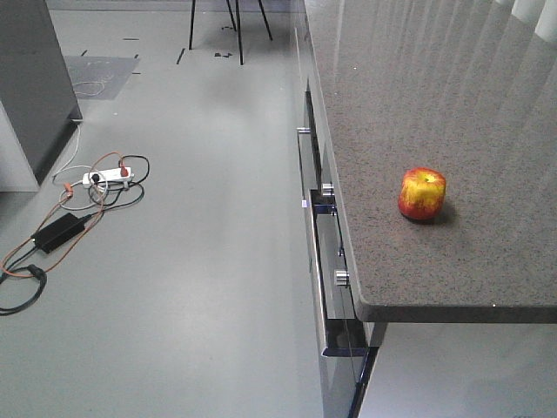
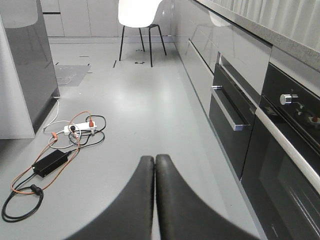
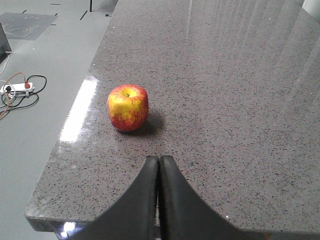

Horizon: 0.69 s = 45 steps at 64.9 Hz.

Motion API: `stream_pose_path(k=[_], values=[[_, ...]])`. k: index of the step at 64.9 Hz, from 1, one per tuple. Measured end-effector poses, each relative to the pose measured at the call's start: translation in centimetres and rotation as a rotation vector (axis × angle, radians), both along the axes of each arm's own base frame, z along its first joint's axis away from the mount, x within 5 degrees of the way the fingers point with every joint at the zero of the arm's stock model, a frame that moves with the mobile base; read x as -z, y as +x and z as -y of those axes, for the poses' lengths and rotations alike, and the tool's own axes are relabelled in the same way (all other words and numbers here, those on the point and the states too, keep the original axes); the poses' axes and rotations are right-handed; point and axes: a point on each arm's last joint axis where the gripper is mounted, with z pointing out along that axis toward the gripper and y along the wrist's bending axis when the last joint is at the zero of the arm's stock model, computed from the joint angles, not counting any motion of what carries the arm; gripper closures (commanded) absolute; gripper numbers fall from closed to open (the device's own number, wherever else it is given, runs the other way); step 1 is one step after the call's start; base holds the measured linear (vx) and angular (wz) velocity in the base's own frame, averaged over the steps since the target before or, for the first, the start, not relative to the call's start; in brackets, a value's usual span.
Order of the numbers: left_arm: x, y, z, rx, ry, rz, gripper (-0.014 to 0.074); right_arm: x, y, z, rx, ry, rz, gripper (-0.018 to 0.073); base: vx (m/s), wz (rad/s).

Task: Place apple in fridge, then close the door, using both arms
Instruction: 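Move the right gripper above the red-yellow apple on the countertop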

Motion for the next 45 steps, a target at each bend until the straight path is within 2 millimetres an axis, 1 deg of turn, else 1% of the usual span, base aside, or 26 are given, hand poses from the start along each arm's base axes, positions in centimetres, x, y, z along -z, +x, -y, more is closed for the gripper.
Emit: stream_pose_path(k=[23,45], values=[[0.0,0.0,0.0,0.0,0.0,0.0,0.0602,-0.02,0.01,0.0,0.0,0.0,0.002,0.0568,0.0,0.0],[0.0,0.0,0.0,0.0,0.0,0.0,0.0602,-0.74,0.28,0.01,0.008,0.016,0.087,0.0561,0.0,0.0]])
